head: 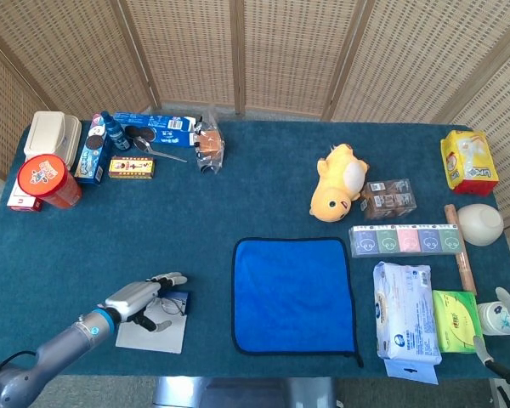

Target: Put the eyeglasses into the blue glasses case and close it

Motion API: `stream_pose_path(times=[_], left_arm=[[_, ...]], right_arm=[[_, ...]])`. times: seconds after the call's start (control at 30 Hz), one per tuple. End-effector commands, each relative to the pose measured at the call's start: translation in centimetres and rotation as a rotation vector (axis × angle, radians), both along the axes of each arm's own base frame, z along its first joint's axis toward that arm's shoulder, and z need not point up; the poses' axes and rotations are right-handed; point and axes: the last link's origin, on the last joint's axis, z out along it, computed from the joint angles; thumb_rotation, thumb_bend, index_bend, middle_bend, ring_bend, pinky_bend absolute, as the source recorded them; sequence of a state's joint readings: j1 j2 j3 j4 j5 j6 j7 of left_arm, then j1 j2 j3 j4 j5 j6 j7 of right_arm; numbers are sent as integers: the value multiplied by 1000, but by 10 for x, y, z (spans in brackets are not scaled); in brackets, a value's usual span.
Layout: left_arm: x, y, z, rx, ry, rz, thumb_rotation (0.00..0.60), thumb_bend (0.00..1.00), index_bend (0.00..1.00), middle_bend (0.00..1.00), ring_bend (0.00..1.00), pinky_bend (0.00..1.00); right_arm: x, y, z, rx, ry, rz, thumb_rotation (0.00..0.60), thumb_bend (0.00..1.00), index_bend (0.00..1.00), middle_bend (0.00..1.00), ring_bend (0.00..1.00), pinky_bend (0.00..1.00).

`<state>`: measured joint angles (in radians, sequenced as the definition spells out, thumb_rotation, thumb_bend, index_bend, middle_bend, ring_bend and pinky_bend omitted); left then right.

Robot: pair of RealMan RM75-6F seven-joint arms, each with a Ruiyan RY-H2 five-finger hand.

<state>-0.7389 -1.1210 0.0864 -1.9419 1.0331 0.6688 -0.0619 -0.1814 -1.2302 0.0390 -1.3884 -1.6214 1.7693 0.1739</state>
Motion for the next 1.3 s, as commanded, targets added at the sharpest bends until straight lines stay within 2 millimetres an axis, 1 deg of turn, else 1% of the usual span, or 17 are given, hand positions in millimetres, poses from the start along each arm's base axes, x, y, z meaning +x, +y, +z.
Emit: stream_pose_path(times=[0.03, 0.17, 0.3, 0.5, 0.87, 1.1, 1.3], left_arm=[[-7, -1, 5, 17, 9, 23, 535, 324, 0, 12, 0, 108], [-17, -7, 9, 16, 17, 59, 534, 323, 0, 12, 0, 108], [-20, -12, 10, 2, 19, 68, 538, 324, 0, 12, 0, 107], [-14, -15, 10, 0, -3, 52, 535, 324, 0, 12, 0, 106], [3, -19, -3, -53, -28, 3, 534, 324, 0, 13, 0, 107], [6, -27, -4, -76, -23, -14, 536, 324, 0, 13, 0, 107], [2, -38, 0, -82, -15, -1, 537, 324, 0, 12, 0, 107]], right_arm=[[-1, 0, -1, 2, -2, -1, 570, 294, 118, 242, 224, 175], [-2, -1, -1, 3, -4, -4, 566, 293, 118, 242, 225, 175], [-3, -1, -1, 2, -5, -2, 567, 294, 118, 241, 225, 175], [-3, -1, -1, 0, -9, 1, 565, 293, 118, 242, 225, 175], [-7, 5, 4, -18, -11, -11, 564, 293, 118, 242, 225, 175], [-7, 7, 5, -23, -13, -10, 565, 294, 117, 242, 224, 175], [-8, 6, 5, -18, -16, -5, 569, 293, 114, 242, 225, 175]])
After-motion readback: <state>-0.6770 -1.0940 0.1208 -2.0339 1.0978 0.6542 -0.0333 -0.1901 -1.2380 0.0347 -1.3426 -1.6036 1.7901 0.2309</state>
